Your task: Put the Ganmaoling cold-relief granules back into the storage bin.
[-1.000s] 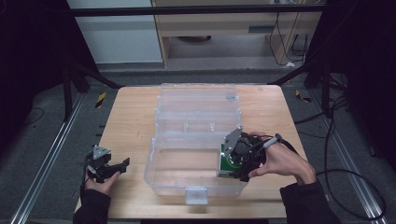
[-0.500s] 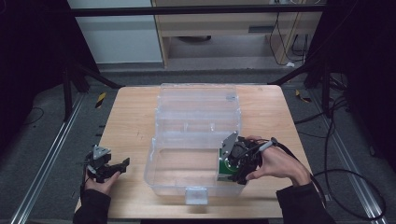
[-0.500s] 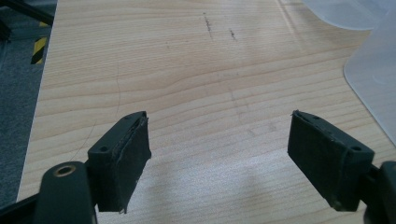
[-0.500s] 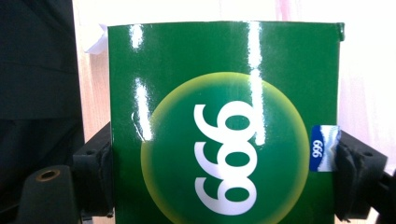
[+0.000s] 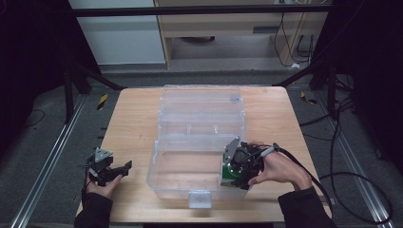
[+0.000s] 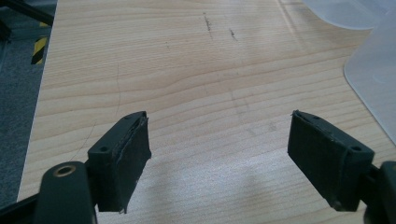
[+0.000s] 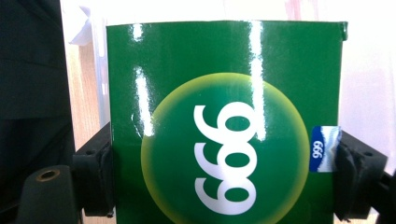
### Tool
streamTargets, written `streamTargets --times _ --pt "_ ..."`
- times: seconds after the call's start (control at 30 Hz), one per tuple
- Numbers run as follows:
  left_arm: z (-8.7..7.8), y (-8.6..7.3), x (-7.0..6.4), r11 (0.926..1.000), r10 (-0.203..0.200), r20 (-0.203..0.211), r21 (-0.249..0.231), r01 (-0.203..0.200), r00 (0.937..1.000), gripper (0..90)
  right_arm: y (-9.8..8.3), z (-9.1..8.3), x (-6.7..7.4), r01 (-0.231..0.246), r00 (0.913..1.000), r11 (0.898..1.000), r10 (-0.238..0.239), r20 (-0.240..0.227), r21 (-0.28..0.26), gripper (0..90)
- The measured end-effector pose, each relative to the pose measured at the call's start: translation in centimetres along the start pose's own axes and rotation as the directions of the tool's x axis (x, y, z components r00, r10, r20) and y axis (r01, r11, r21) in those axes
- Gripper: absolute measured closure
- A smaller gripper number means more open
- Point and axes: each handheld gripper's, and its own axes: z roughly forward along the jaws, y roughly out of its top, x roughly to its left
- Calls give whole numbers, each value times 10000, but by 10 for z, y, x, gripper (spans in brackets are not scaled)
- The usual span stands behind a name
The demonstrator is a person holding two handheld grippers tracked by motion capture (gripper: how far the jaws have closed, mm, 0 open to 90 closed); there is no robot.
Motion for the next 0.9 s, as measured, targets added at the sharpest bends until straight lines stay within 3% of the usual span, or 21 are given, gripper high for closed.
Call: streamTargets --times 0.47,0.6,0.9 --pt "0 0 0 10000 -1 -7 -2 1 10000 203 2 20 -2 16 9999 9988 -8 -167 488 157" --pt "0 0 0 10000 6 -6 7 -6 10000 203 -2 26 -3 -148 9995 9995 156 -282 289 156" --pt "0 0 0 10000 6 -8 12 -6 10000 202 -1 38 -4 -170 9994 9980 189 -301 601 151"
